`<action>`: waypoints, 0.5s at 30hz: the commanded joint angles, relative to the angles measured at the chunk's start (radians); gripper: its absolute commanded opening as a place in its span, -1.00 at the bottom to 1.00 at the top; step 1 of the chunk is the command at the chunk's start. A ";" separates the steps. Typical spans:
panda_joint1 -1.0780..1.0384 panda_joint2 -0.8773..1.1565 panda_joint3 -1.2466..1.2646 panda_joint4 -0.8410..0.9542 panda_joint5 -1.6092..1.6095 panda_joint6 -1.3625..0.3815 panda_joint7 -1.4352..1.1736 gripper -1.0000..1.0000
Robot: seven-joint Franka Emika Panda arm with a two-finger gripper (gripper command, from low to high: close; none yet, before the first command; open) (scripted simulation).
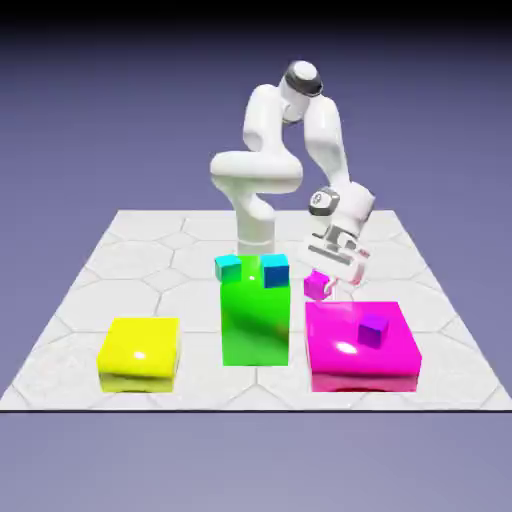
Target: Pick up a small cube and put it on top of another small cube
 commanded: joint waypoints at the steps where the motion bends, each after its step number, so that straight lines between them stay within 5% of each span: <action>1: -0.012 0.004 -0.034 0.028 0.002 0.008 -0.044 -1.00; 15: -0.294 0.119 -0.171 0.190 -0.014 0.258 -0.653 -1.00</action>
